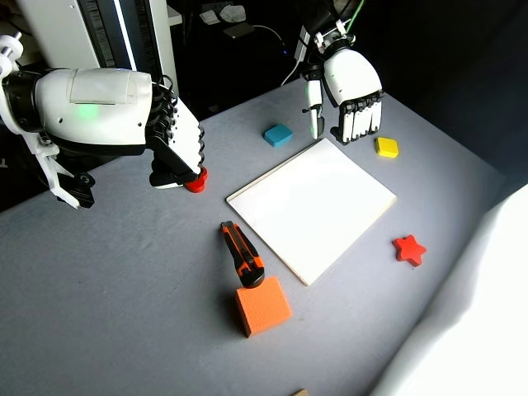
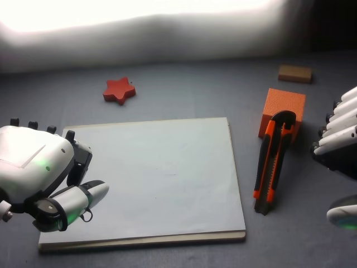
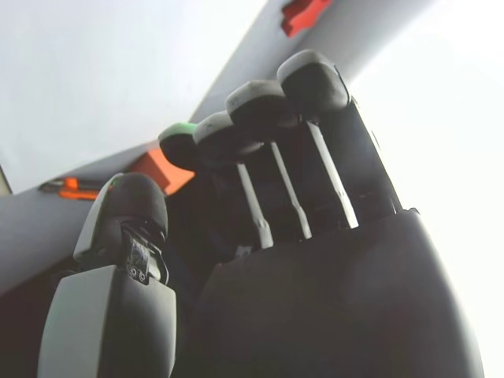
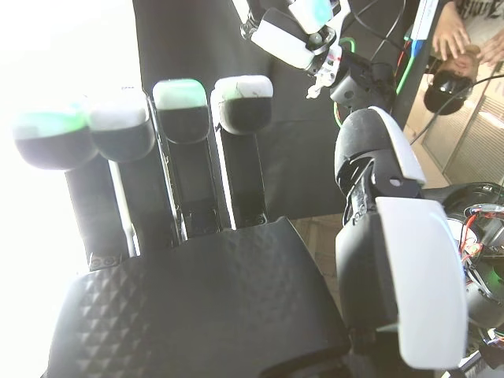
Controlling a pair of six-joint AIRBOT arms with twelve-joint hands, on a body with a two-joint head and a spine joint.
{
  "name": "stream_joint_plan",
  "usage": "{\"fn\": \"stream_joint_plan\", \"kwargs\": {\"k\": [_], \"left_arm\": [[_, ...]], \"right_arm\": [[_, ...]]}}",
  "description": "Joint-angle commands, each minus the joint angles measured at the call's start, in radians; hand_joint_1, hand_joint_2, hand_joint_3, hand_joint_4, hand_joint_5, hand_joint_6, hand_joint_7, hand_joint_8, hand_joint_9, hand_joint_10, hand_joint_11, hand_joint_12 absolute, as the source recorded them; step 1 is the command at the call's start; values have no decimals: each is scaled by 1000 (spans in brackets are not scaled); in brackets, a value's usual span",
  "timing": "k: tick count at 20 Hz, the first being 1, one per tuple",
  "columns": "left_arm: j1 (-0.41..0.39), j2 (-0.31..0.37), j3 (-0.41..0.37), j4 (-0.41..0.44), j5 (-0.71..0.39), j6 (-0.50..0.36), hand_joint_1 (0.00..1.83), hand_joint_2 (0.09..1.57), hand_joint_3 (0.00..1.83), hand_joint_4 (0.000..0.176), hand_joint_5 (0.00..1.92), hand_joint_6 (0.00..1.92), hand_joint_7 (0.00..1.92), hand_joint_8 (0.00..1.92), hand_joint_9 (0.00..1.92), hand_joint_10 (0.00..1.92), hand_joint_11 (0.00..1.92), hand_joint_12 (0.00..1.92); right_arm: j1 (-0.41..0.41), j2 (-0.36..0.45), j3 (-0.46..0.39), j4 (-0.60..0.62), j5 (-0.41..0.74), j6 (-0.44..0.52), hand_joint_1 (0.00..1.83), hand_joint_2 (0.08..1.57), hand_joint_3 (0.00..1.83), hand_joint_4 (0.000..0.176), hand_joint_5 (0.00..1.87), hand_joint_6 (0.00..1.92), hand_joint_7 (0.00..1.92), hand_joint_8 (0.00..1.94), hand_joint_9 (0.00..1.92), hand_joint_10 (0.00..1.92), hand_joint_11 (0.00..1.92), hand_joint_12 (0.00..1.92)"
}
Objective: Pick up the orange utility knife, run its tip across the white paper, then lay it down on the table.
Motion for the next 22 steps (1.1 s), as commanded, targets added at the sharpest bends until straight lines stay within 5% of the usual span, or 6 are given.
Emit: {"fn": "stream_joint_plan", "kwargs": {"k": [1,3,5,11,16,22], "left_arm": [[-11,5,2,42,-93,1,189,1229,181,36,118,48,171,66,164,265,0,902],[-15,5,1,42,-93,2,176,1303,9,38,63,3,134,3,143,42,0,675],[-19,5,-1,42,-93,8,132,1290,0,39,0,0,22,10,6,1,0,115],[-29,4,-11,24,-96,38,85,1205,0,52,0,0,0,0,0,0,0,0],[-29,6,-18,22,-95,30,122,1197,0,51,0,0,0,0,0,0,0,0],[-55,4,-59,-46,-105,75,124,1213,0,52,0,0,0,0,0,0,0,0]], "right_arm": [[2,2,-2,36,112,1,217,1100,160,0,218,139,308,71,238,160,0,781],[2,2,-2,36,113,1,202,1162,12,0,241,16,305,1,281,23,0,747],[2,2,-2,36,113,1,205,1145,0,0,239,5,271,0,252,2,0,637],[-3,-3,34,-26,145,-3,215,1047,0,0,132,0,217,0,208,0,0,617],[-5,-59,143,-117,154,-69,992,922,0,0,1,0,6,0,8,0,0,42],[10,-209,297,-123,126,-201,1132,986,13,0,0,0,0,0,0,0,0,0]]}}
